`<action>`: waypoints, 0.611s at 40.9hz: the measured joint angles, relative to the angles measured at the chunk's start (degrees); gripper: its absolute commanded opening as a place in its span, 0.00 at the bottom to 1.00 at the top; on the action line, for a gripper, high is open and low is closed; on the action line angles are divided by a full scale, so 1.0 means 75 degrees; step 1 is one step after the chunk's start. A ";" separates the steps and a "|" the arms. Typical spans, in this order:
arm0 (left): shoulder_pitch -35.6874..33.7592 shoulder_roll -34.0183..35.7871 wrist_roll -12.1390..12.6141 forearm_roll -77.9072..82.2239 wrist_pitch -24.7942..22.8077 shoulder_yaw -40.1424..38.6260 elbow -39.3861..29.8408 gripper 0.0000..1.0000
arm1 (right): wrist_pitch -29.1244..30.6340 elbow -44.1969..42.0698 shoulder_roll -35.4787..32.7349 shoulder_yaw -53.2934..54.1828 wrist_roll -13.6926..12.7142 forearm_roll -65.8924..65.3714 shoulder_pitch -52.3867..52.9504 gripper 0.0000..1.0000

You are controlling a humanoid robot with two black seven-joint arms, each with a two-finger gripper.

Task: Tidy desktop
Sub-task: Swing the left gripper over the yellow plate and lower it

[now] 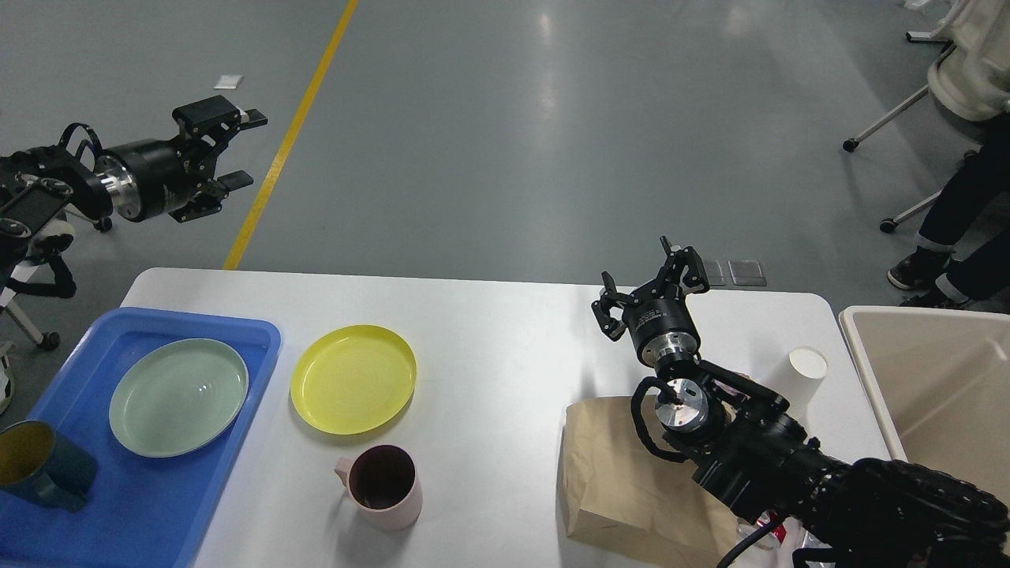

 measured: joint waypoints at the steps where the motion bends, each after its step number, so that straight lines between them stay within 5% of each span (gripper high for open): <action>1: -0.0218 -0.0075 0.0000 0.0009 -0.0002 0.0197 -0.0002 1.00 | 0.0000 0.0000 0.0000 0.0000 0.0000 0.0000 0.0000 1.00; 12: -0.1636 -0.1577 -0.0001 0.0018 -0.0035 0.2726 -0.0600 1.00 | 0.0000 0.0023 -0.0001 0.0011 0.0000 0.0000 0.0009 1.00; 25: -0.3712 -0.1962 -0.0011 0.0008 -0.0039 0.6770 -0.6526 1.00 | 0.0000 0.0013 -0.0001 0.0012 0.0000 0.0000 0.0007 1.00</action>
